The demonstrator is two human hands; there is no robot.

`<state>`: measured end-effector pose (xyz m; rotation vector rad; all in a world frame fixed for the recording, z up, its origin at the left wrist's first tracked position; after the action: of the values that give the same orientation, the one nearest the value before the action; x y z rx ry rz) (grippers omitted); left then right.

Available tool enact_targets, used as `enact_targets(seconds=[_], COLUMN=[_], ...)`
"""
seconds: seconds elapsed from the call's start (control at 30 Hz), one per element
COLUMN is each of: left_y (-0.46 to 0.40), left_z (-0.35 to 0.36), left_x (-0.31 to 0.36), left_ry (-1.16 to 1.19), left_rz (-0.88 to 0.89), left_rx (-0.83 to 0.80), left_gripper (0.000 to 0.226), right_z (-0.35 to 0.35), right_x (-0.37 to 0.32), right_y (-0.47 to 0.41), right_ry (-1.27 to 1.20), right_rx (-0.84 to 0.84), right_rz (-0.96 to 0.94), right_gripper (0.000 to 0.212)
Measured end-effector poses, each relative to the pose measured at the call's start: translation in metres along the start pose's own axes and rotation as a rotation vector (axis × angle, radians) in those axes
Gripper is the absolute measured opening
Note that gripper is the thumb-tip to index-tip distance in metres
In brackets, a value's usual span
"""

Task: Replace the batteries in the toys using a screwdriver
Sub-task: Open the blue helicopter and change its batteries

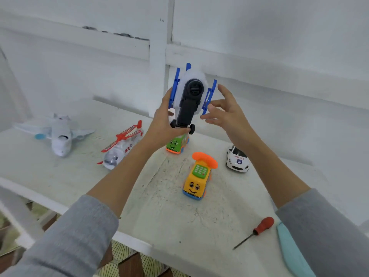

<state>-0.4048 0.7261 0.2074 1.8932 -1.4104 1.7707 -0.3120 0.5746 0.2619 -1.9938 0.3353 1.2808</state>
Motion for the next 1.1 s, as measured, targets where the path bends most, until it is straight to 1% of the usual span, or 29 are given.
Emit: enact_targets(seconds=[0.1, 0.27, 0.4, 0.5, 0.53, 0.63, 0.77, 0.8, 0.9, 1.0, 1.1], left_y=[-0.018, -0.057, -0.092, -0.112, -0.117, -0.128, -0.138, -0.141, -0.148, -0.153, -0.156], left_z=[-0.035, -0.106, -0.163, -0.198, -0.207, -0.226, -0.244, -0.248, -0.255, -0.258, -0.259], left_x=[-0.017, -0.059, -0.093, -0.117, -0.122, -0.137, -0.16, -0.164, -0.175, -0.181, -0.186], left_ry=[-0.024, -0.022, -0.009, -0.085, -0.095, -0.067, 0.04, 0.059, 0.103, 0.123, 0.156], left_rz=[0.016, -0.008, -0.083, -0.115, -0.126, -0.163, -0.202, -0.214, -0.235, -0.229, -0.228], left_rx=[0.003, -0.1, -0.172, -0.185, -0.202, -0.269, -0.309, -0.315, -0.334, -0.333, -0.305], left_gripper=[0.105, 0.096, 0.083, 0.082, 0.078, 0.061, 0.049, 0.046, 0.036, 0.036, 0.033], right_z=[0.035, 0.105, 0.161, 0.194, 0.204, 0.231, 0.255, 0.259, 0.269, 0.273, 0.274], right_x=[0.001, 0.016, 0.031, 0.043, 0.047, 0.058, 0.069, 0.071, 0.08, 0.09, 0.096], right_y=[-0.028, -0.082, -0.126, -0.153, -0.16, -0.177, -0.192, -0.194, -0.2, -0.205, -0.209], right_ry=[0.017, -0.01, -0.057, -0.092, -0.079, -0.04, -0.038, -0.041, -0.07, -0.078, -0.174], right_rx=[-0.038, -0.026, 0.011, 0.035, 0.043, 0.071, 0.115, 0.123, 0.148, 0.159, 0.145], right_rz=[-0.019, -0.009, 0.02, 0.037, 0.041, 0.079, 0.142, 0.157, 0.202, 0.247, 0.258], right_gripper=[0.059, 0.06, 0.055, 0.048, 0.044, 0.032, 0.009, 0.009, 0.021, 0.023, 0.019])
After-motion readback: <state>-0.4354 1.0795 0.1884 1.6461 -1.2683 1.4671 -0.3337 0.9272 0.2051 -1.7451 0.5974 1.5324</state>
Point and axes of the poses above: each hand's wrist, its own y-axis away from the middle knuckle, its own z-axis out of the palm, x = y × z, the point moved 1 cm from there along -y, towards the middle knuckle, and after that the axes turned 7 degrees about -z, right-handed, at the moved point
